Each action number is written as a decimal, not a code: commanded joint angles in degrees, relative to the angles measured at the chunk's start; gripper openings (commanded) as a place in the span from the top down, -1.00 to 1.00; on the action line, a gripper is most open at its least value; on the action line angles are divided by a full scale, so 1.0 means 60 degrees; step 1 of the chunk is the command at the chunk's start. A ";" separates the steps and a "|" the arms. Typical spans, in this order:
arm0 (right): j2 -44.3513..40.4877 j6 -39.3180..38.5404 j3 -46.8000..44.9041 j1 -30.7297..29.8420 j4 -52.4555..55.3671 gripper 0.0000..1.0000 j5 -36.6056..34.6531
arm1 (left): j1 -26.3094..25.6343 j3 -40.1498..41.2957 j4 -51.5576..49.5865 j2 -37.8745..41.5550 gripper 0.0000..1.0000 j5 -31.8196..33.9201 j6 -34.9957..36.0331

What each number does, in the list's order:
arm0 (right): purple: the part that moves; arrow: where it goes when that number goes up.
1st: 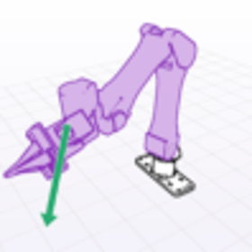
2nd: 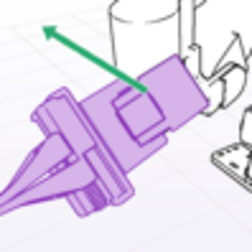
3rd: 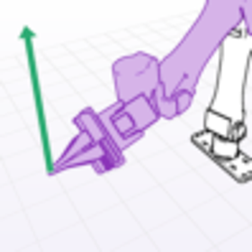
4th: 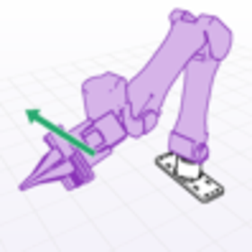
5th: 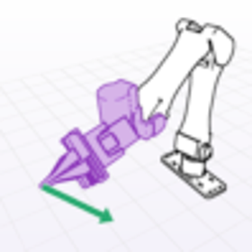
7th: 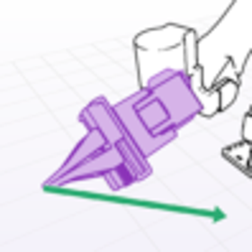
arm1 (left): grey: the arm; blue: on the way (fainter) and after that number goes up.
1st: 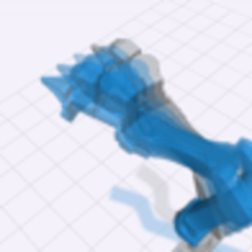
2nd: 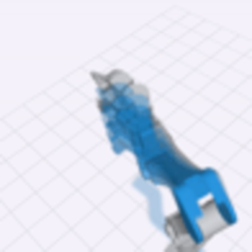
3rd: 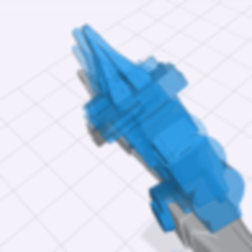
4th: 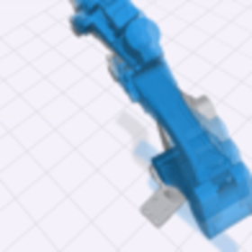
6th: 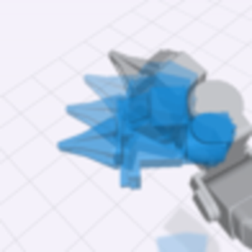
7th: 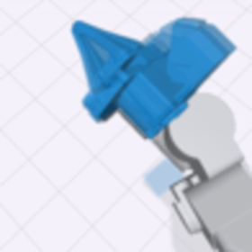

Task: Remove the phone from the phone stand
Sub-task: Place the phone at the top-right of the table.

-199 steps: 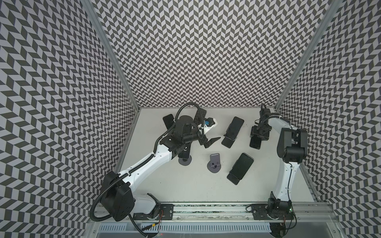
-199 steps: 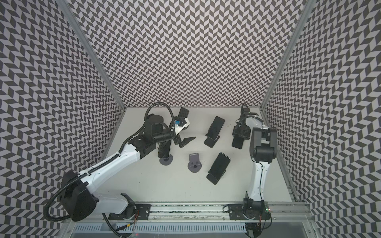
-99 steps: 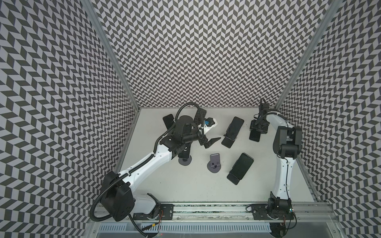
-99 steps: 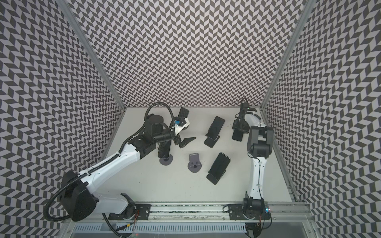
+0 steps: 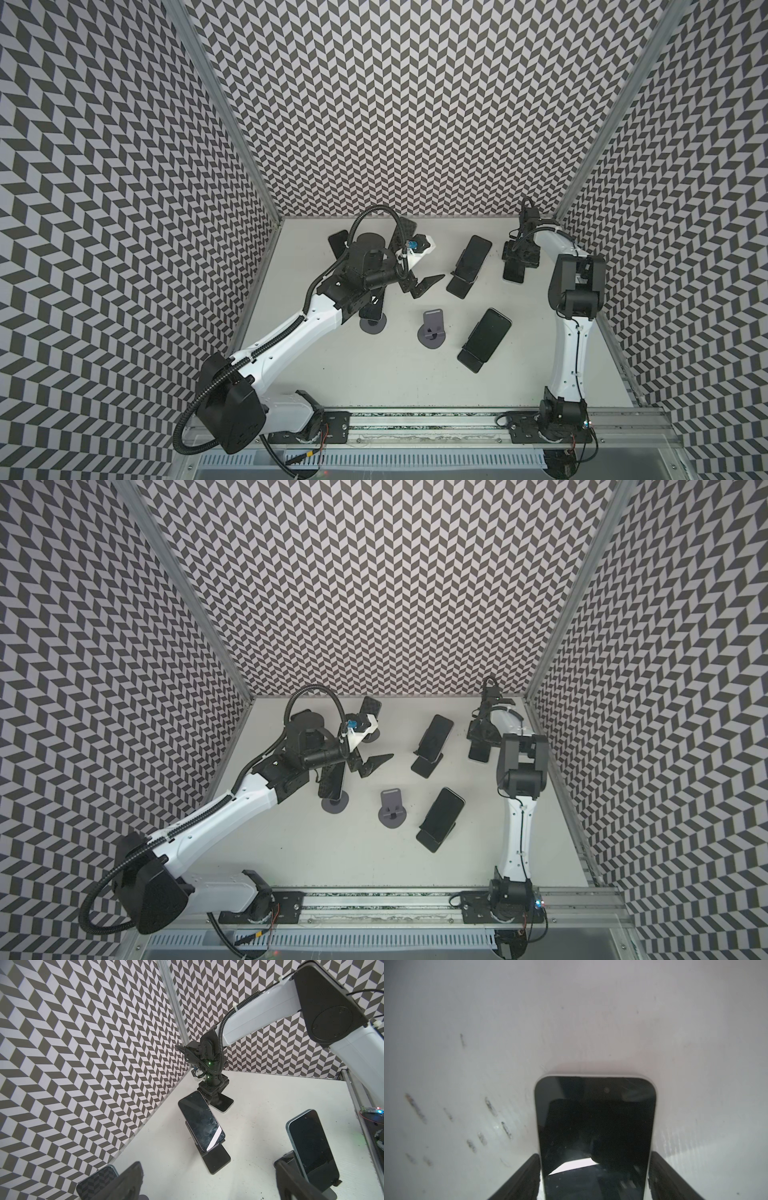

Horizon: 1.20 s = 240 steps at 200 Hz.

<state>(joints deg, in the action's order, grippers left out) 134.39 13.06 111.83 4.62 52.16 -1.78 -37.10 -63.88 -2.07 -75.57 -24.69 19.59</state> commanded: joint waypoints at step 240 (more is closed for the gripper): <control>-0.2205 0.0399 -0.0472 -0.0239 -0.0124 -0.90 0.0225 | -0.0771 0.0463 -0.0340 0.2354 -0.99 0.0943 -0.0747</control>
<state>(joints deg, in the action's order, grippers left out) 126.02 14.41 110.08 4.16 52.18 -0.36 -40.93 -62.08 -2.85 -64.14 -20.05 16.80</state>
